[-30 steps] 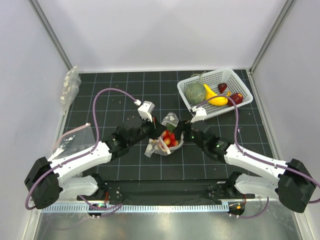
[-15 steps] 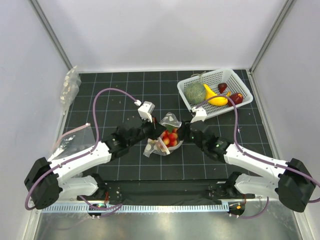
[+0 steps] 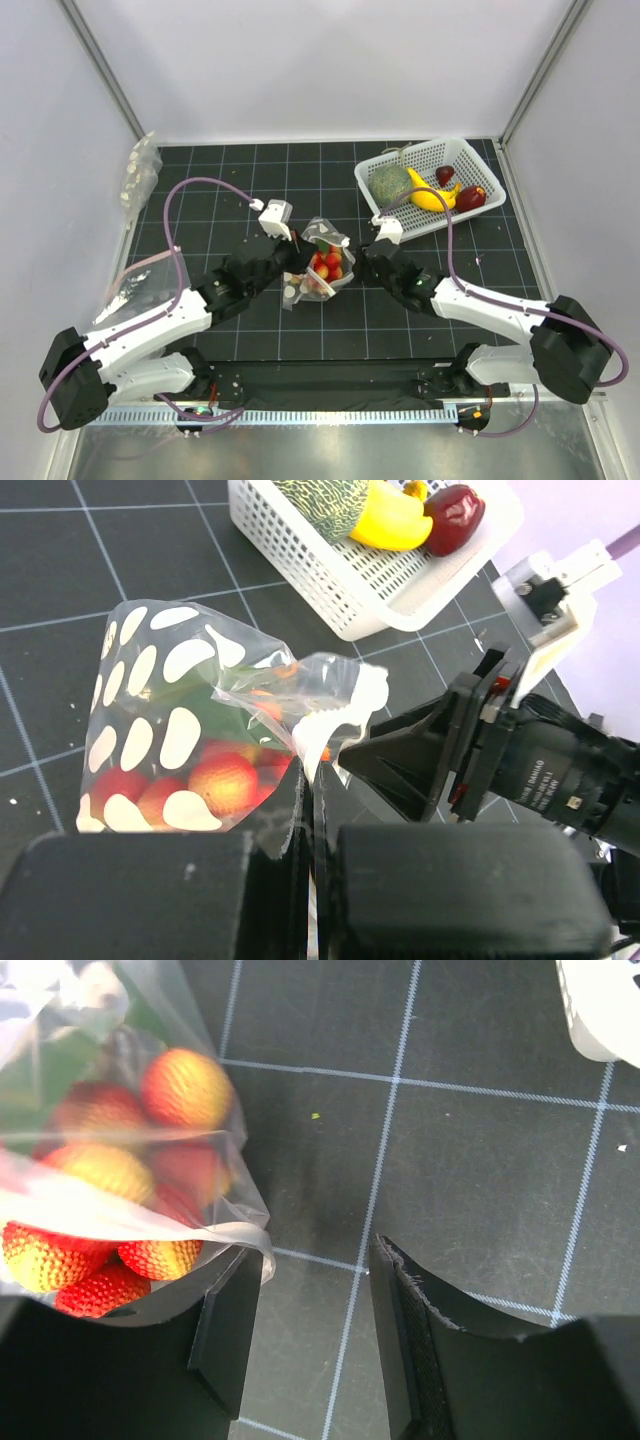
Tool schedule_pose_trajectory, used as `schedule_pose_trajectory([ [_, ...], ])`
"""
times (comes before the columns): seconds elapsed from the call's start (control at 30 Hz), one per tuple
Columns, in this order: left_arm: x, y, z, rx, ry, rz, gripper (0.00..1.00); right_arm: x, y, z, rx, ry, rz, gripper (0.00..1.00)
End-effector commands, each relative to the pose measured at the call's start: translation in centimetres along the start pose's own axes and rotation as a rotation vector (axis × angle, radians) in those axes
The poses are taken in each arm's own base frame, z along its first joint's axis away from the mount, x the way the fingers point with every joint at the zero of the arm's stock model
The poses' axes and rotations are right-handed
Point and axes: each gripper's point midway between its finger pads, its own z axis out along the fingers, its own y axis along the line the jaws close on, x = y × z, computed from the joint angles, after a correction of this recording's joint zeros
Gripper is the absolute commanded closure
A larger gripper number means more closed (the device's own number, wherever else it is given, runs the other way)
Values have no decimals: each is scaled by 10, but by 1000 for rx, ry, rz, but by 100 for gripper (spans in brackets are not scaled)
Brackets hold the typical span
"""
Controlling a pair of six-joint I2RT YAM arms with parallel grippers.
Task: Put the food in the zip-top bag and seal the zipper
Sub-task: Adjust the zipper food storage bag at the center of the board.
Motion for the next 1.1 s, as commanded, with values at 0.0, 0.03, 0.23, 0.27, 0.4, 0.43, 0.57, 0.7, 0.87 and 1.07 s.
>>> schedule_pose_trajectory([
  [0.0, -19, 1, -3, -14, -72, -22, 100, -26, 4, 3, 46, -62, 23, 47],
  [0.03, -19, 1, -3, -14, -72, -22, 100, -24, 1, 4, 65, -56, 18, 48],
  [0.23, -10, -2, 5, -4, -29, -19, 100, -33, 13, -5, -23, -95, 19, 48],
  [0.27, -7, -3, 6, 1, -17, -20, 100, -34, 15, -8, -39, -106, 22, 48],
  [0.4, 0, -10, 12, 31, 26, -17, 100, -39, 25, -15, -115, -142, 16, 48],
  [0.43, 5, -11, 15, 35, 43, -14, 100, -38, 27, -15, -123, -140, 7, 47],
  [0.57, 13, -21, 19, 83, 92, -18, 100, -37, 32, -15, -111, -144, -25, 47],
  [0.7, 16, -24, 22, 94, 109, -24, 100, -41, 32, -18, -73, -173, -44, 47],
  [0.87, 23, -31, 25, 130, 141, -27, 100, -43, 31, -20, -52, -193, -57, 47],
  [1.07, 20, -23, 26, 85, 122, -14, 100, -42, 0, -13, 147, -182, -69, 57],
])
